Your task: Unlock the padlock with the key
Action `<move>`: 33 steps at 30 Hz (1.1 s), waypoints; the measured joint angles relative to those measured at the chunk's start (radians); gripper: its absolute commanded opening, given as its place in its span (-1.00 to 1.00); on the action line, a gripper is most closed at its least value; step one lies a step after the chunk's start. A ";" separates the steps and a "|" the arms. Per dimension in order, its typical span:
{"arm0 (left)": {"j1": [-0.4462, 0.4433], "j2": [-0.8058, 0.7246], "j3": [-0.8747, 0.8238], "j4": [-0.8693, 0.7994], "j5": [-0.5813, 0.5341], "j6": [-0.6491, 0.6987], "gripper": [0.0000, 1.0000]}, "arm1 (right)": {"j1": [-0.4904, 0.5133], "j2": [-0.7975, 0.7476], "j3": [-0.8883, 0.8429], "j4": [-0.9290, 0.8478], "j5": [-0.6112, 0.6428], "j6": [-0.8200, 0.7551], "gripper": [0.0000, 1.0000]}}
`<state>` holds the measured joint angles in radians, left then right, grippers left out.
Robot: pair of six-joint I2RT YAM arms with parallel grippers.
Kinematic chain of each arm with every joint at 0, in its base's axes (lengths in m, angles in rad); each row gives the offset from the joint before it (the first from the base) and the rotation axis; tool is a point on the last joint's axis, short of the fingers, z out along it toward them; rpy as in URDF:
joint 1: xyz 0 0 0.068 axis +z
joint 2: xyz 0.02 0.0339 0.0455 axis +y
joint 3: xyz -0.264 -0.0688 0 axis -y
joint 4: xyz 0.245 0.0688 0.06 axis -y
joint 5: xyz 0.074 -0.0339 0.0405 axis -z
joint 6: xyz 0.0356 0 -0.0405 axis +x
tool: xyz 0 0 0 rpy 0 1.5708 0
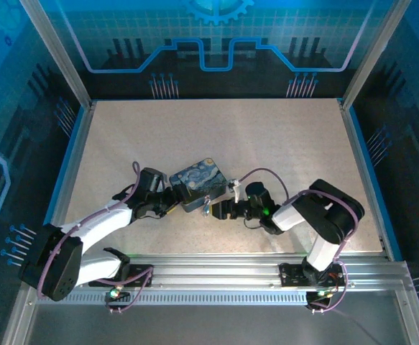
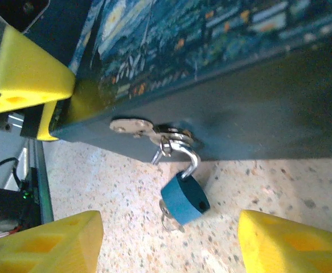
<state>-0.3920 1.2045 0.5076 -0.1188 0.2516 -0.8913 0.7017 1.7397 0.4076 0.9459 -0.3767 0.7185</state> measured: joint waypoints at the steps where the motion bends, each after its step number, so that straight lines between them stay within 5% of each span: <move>1: -0.001 -0.002 0.000 -0.004 0.000 0.000 0.49 | 0.000 0.014 0.009 0.013 -0.002 0.007 0.20; 33: -0.002 -0.022 -0.006 -0.026 0.000 0.000 0.50 | 0.000 0.161 0.075 0.163 -0.051 0.068 -0.15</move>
<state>-0.3939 1.1824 0.5014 -0.1448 0.2512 -0.8913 0.7021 1.9007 0.4828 1.1091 -0.4274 0.7860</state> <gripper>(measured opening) 0.747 0.427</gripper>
